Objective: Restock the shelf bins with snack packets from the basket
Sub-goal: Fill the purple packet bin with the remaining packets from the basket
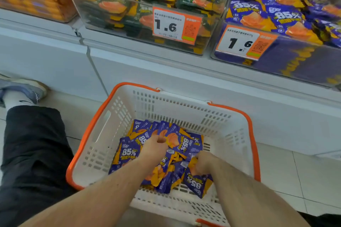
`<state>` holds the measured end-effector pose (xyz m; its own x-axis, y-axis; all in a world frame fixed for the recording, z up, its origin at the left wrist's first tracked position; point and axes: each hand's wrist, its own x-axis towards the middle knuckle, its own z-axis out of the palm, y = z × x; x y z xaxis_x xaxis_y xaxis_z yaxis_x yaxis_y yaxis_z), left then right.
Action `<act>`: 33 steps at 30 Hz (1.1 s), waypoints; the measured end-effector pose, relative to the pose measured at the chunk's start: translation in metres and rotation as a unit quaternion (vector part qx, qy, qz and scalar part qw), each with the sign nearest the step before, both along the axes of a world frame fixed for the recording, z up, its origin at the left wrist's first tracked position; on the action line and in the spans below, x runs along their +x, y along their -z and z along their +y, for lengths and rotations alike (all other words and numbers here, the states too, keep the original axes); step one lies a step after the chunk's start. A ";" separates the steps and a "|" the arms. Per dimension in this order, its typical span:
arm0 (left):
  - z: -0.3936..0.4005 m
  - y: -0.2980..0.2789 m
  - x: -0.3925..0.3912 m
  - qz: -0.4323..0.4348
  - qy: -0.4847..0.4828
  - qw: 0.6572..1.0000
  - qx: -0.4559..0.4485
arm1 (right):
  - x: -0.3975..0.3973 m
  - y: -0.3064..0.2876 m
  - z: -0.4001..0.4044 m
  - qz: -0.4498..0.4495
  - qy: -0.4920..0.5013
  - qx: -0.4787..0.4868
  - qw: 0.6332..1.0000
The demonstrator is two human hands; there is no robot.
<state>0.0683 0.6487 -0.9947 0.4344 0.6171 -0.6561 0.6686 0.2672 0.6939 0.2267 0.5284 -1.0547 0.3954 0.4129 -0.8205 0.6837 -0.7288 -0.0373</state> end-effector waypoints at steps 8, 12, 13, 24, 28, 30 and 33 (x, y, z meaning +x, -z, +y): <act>0.008 -0.015 0.000 -0.040 -0.239 0.957 -0.161 | 0.010 -0.057 0.032 0.159 0.420 0.231 0.863; 0.021 -0.029 -0.002 -0.200 -0.239 0.926 -0.215 | -0.009 -0.102 0.066 0.288 0.506 0.349 0.734; 0.025 -0.036 -0.001 -0.241 -0.261 0.913 -0.199 | -0.015 -0.116 0.073 0.309 0.500 0.363 0.723; 0.049 -0.145 0.016 -0.376 -0.252 0.882 0.131 | -0.032 -0.228 0.085 -0.191 -0.067 0.567 0.798; 0.039 -0.175 0.033 -0.411 -0.230 0.875 0.114 | -0.026 -0.242 0.082 -0.267 -0.062 0.602 0.749; 0.034 -0.187 0.042 -0.422 -0.211 0.874 0.113 | -0.021 -0.250 0.079 -0.278 -0.025 0.625 0.729; 0.027 -0.209 0.061 -0.439 -0.179 0.872 0.124 | -0.010 -0.260 0.074 -0.275 0.023 0.647 0.711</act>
<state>0.1291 0.6760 -0.7859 0.4521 0.8919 0.0058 -0.2449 0.1179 0.9624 0.2164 0.6025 -0.7946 0.5478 0.6571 0.5179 0.8302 -0.3502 -0.4337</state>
